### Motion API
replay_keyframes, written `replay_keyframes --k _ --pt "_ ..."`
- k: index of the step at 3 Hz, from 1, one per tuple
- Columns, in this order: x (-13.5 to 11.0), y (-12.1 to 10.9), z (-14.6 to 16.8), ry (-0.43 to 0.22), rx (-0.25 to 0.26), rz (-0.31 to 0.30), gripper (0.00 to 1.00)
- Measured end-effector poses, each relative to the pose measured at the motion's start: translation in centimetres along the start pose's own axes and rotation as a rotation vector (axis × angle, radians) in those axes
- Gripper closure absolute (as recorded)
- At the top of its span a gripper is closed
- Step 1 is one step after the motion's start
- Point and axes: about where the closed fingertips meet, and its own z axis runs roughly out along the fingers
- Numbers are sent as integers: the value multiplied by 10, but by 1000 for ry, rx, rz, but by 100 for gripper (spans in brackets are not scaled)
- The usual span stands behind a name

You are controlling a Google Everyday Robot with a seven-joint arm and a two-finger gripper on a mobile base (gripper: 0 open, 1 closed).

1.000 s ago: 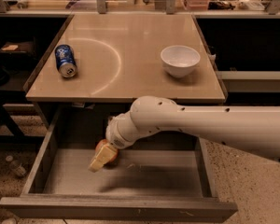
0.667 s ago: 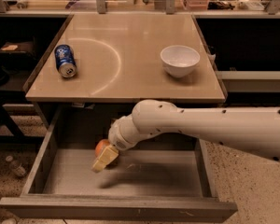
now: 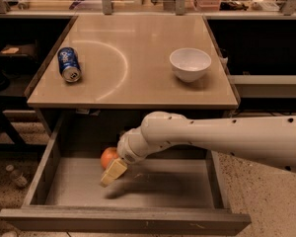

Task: Pick orange from top drawer and place on counter

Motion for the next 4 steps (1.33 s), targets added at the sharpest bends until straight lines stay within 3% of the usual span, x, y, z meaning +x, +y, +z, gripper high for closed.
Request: replay_keyframes --k 1,4 --pt "0 0 0 0 0 0 18" --pt "-6 2 -10 -10 -7 -5 88"
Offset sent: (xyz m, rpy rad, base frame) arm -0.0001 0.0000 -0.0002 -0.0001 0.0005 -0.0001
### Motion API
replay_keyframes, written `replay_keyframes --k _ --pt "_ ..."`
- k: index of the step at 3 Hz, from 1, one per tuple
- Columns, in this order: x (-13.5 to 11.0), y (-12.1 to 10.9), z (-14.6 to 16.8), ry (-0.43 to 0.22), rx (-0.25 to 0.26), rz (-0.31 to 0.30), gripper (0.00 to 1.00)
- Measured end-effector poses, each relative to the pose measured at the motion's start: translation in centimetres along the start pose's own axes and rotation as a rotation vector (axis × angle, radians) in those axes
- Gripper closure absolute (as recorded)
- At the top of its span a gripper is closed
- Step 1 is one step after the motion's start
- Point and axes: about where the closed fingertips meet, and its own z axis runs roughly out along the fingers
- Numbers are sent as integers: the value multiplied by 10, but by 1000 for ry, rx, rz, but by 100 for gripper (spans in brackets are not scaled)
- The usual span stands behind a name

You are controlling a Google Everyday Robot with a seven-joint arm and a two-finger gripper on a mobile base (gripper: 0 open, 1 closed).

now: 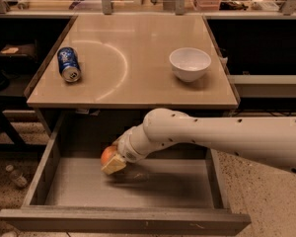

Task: Pick orange from top drawer and place on counter

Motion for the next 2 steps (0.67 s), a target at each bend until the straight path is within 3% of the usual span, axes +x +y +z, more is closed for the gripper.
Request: replay_keyframes --k 1,2 --pt "-17 7 -43 -7 2 16 100" --pt "-38 14 -100 11 20 25 100"
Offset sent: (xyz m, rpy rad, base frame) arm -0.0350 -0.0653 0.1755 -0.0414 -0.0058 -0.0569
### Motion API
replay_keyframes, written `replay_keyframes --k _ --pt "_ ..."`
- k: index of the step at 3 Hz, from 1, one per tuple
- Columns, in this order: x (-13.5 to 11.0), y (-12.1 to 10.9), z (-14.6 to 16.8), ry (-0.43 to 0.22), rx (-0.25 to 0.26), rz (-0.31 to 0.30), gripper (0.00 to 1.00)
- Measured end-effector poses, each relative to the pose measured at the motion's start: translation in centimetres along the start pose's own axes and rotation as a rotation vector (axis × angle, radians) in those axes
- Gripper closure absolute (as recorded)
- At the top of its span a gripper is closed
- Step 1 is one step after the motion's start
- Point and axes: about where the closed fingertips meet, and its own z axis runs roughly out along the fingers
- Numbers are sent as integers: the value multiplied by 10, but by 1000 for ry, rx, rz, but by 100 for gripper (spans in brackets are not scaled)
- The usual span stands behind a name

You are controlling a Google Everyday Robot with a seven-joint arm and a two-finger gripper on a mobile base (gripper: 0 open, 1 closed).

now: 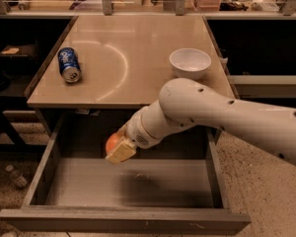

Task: Pick orange from top drawer and place on counter

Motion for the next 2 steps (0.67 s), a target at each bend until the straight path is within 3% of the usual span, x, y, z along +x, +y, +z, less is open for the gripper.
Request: replay_keyframes --k 2 --pt "-68 -22 -88 -6 89 -71 100"
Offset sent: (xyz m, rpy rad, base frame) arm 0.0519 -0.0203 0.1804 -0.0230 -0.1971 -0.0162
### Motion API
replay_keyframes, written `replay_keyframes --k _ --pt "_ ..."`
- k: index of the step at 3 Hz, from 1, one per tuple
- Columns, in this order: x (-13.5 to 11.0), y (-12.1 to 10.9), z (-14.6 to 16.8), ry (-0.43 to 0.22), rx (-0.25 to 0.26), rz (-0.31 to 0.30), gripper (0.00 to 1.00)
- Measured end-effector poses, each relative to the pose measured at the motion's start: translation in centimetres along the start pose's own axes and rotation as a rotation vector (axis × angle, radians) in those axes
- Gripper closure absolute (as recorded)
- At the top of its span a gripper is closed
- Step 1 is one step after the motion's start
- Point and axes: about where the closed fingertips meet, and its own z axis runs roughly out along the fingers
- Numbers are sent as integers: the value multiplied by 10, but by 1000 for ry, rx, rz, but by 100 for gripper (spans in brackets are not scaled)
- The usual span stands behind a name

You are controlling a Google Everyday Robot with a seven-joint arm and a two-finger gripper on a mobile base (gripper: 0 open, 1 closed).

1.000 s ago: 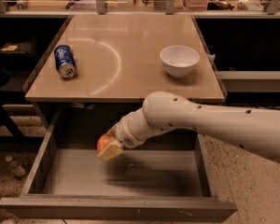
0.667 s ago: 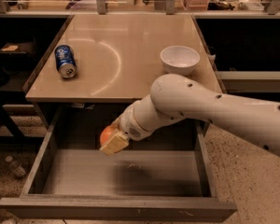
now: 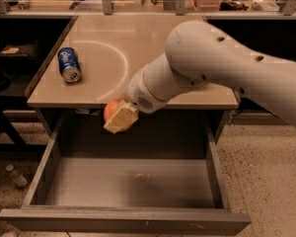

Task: Pick orange from top drawer and place on counter

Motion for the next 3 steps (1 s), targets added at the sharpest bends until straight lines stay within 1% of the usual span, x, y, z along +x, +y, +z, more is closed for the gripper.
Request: replay_keyframes --k 1,2,3 --pt "-30 -29 -20 -13 33 -31 100" --pt "-49 -62 -20 -16 43 -42 100" --pt "-62 -94 -7 -8 42 -58 100"
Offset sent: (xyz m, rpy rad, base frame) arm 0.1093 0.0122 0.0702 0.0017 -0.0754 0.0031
